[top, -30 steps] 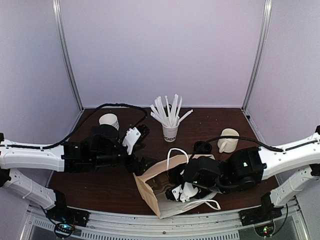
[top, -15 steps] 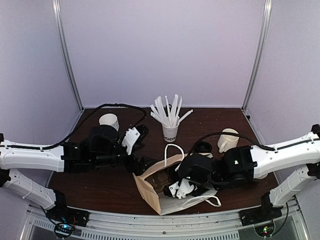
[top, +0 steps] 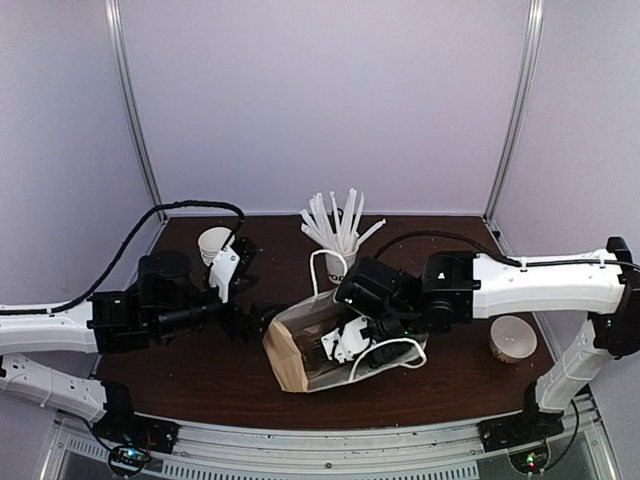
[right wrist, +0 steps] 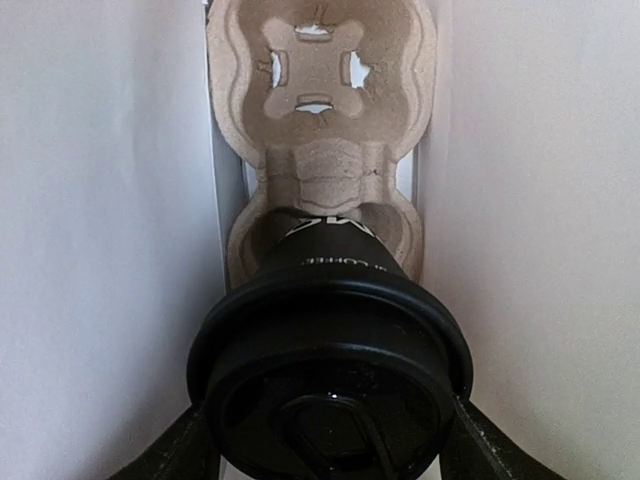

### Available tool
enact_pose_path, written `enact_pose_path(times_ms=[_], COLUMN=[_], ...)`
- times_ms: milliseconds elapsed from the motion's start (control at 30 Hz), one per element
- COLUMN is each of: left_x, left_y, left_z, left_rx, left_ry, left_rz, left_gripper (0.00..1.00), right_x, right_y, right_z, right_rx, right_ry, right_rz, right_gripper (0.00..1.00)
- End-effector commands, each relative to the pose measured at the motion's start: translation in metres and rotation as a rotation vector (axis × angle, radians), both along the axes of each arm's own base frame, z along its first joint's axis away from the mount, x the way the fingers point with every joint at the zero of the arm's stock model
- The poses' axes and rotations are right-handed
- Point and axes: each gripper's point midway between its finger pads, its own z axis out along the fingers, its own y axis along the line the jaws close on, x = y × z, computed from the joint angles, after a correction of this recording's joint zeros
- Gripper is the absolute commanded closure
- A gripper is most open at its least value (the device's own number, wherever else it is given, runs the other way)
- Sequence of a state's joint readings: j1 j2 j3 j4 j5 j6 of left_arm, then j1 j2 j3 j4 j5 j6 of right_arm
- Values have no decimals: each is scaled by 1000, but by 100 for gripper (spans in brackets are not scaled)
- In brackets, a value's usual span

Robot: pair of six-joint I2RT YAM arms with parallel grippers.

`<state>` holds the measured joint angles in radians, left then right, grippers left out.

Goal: Pack the takeout coffee

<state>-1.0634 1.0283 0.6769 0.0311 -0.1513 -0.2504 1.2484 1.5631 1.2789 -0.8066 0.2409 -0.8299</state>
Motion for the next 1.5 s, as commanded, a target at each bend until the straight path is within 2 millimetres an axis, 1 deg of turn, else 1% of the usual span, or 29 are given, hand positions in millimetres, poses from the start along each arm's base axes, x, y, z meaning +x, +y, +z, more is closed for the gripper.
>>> enact_pose_path(times_ms=[0,67,100,133,200,400,567,800,1000,1133,1200,1367,1467], left_x=[2,0,0,-2,-4,-9,-12,-14,-15,-16,-16,-15,-16], left_y=[18,24,27,32,39,56,63,70,73,69,66,63,62], left_z=[7,9,11,5,5,6,5,10,7,3,6,8,9], left_rx=[-21,-30,-38,-18,-25,-46,-44,-51,-49,-23,-16,2,1], left_ry=[-18,-25,-29,-21,-22,-34,-42,-59,-58,-49,-52,-61,-63], left_rz=[52,63,69,75,86,108,114,116,124,104,93,80,78], left_gripper=[11,11,11,11,11,11,11,11,11,11,11,11,10], right_x=[-7,-4,-2,-1,4,9,17,21,30,37,37,38,39], right_y=[-7,-5,-2,-2,0,11,14,15,17,20,21,27,25], right_z=[-22,-27,-25,-26,-28,-29,-43,-56,-72,-80,-79,-68,-66], right_rx=[-79,-92,-88,-100,-113,-136,-180,-215,-218,-209,-201,-156,-156], right_ry=[191,234,254,278,309,456,529,635,656,646,647,643,634], right_rz=[-20,-33,-39,-44,-55,-81,-102,-121,-138,-167,-171,-174,-181], right_gripper=[39,39,39,39,39,40,40,41,41,41,41,41,40])
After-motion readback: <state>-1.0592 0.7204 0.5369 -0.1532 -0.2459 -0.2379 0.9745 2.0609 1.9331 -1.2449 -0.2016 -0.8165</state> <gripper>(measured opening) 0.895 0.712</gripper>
